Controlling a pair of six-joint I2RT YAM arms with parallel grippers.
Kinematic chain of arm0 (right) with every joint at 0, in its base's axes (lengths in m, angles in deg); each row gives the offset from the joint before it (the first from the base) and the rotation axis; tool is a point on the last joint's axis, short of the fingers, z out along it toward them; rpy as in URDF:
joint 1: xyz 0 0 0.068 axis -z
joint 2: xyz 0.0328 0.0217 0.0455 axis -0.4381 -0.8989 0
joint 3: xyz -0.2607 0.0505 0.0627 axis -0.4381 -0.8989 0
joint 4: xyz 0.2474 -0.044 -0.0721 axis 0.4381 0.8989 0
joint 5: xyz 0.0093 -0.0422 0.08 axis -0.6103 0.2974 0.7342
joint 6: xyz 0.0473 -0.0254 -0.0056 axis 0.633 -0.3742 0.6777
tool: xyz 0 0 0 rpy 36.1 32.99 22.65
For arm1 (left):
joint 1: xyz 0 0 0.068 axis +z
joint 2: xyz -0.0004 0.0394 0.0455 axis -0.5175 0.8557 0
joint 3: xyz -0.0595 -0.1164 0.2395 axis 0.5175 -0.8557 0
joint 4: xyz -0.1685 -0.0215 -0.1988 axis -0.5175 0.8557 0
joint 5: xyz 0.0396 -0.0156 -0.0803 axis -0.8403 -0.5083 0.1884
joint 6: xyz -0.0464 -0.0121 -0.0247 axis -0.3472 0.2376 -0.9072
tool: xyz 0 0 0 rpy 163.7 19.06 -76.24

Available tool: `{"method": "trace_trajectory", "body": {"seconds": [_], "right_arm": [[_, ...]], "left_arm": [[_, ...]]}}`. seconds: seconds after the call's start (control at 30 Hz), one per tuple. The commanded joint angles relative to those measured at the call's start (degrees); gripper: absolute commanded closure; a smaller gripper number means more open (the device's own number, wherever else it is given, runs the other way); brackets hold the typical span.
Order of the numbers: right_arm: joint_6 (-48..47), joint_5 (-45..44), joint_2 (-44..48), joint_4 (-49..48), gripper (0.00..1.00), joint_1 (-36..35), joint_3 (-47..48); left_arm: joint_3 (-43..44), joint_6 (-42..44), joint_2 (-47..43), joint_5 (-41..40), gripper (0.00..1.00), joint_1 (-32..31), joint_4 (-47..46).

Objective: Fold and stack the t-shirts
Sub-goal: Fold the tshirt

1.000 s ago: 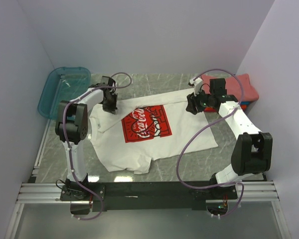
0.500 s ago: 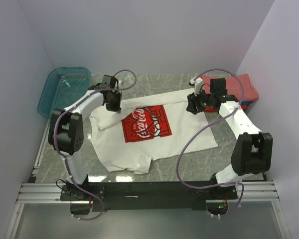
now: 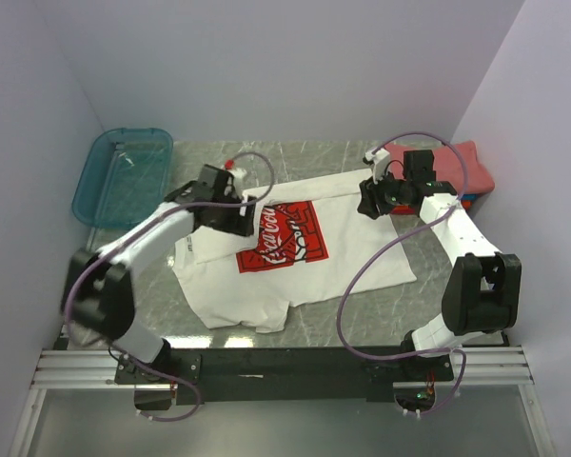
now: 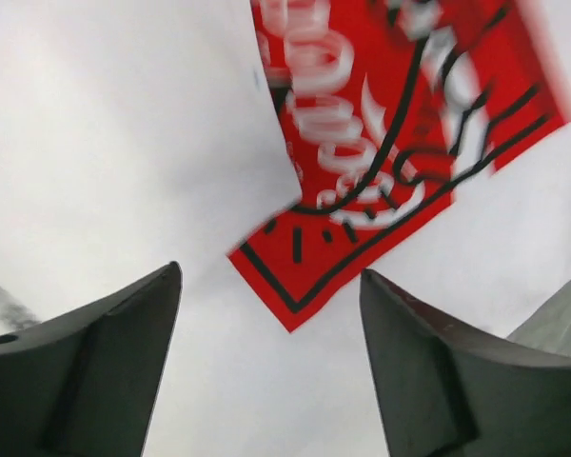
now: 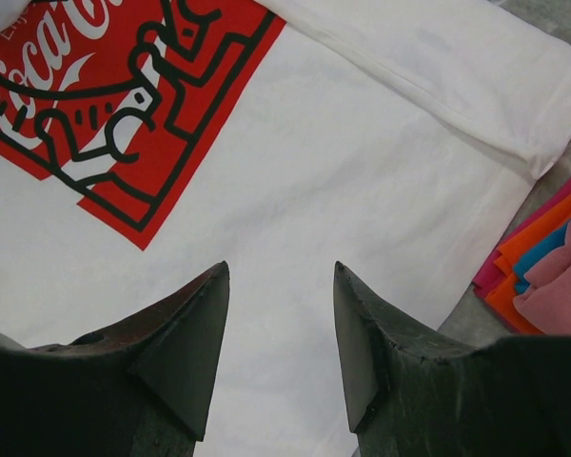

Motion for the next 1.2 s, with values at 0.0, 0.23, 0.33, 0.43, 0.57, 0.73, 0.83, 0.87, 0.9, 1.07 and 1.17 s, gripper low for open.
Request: {"method": "trace_trajectory", "body": {"seconds": [0.0,0.23,0.33,0.43,0.57,0.73,0.83,0.87,0.9,1.07,1.17], "right_arm": [[0.65,0.93,1.42,-0.24,0.45,0.55,0.7],[0.56,-0.03,2.03,-0.24,0.45,0.72,0.7],[0.47,-0.65,2.64,-0.41,0.45,1.34,1.05],[2.48,-1.26,1.42,-0.76,0.47,2.04,2.71],[5.12,-3.63,-6.29,0.9,0.57,3.89,7.63],[7.5,-7.59,-18.42,5.54,0.58,3.89,22.18],[8.11,-8.91,-28.88,12.12,0.59,3.89,35.0],[8.55,-9.26,-33.17,13.63,0.59,3.89,38.02],[8.9,-9.52,-35.13,14.87,0.59,3.89,40.75],[10.84,-13.47,-43.48,17.69,0.59,3.71,51.93],[11.19,-14.7,-46.12,17.96,0.59,3.27,54.14]], "left_arm": [[-3.17,-2.34,-13.08,-6.7,0.15,1.56,-12.65],[-4.33,-6.3,-10.9,-7.22,0.34,4.56,-11.7],[-6.0,-8.84,-13.27,-8.81,0.86,5.0,-14.68],[-9.86,-12.45,-18.1,-7.6,1.0,7.1,-18.02],[-20.03,-19.03,-25.56,0.82,1.0,13.24,-25.83],[-30.5,-25.37,-32.07,3.05,1.0,15.98,-29.9],[-33.33,-25.99,-37.86,1.73,1.0,16.42,-29.9],[-33.68,-25.73,-38.84,1.38,1.0,16.42,-29.55],[-33.86,-25.47,-39.72,0.85,0.99,16.42,-28.94],[-35.09,-24.67,-43.06,0.76,1.0,16.51,-27.79],[-35.97,-25.02,-43.16,2.08,0.99,16.51,-29.02]]}}
